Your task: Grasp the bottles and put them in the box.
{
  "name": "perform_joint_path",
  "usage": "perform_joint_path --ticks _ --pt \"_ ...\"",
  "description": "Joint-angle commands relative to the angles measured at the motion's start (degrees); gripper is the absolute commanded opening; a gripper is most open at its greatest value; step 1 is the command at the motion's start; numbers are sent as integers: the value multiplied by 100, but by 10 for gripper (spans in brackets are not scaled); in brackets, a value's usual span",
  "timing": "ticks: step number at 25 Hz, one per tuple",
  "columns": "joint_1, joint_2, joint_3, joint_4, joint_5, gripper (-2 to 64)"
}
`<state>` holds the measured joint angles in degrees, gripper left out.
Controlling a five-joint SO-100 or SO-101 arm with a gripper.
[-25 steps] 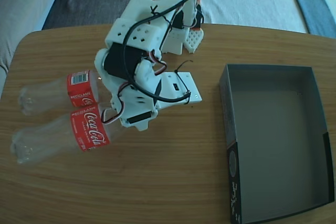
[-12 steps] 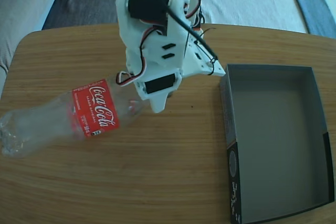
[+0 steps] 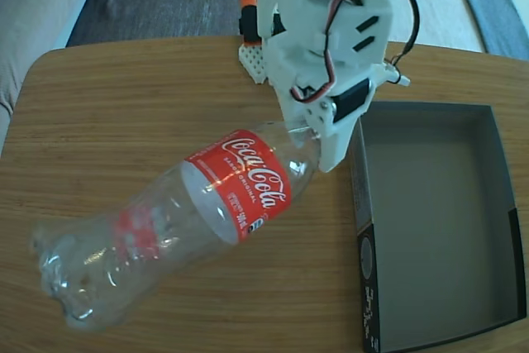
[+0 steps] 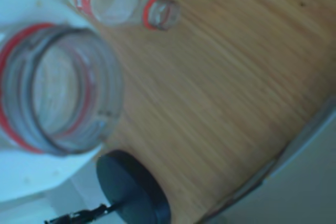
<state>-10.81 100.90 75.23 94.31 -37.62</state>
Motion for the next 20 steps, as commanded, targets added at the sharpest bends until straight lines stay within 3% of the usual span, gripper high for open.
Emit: perform_joint_path --ticks 1,20 --pt "-466 299 -360 387 -9 28" --pt "-3480 193 -264 18 18 28"
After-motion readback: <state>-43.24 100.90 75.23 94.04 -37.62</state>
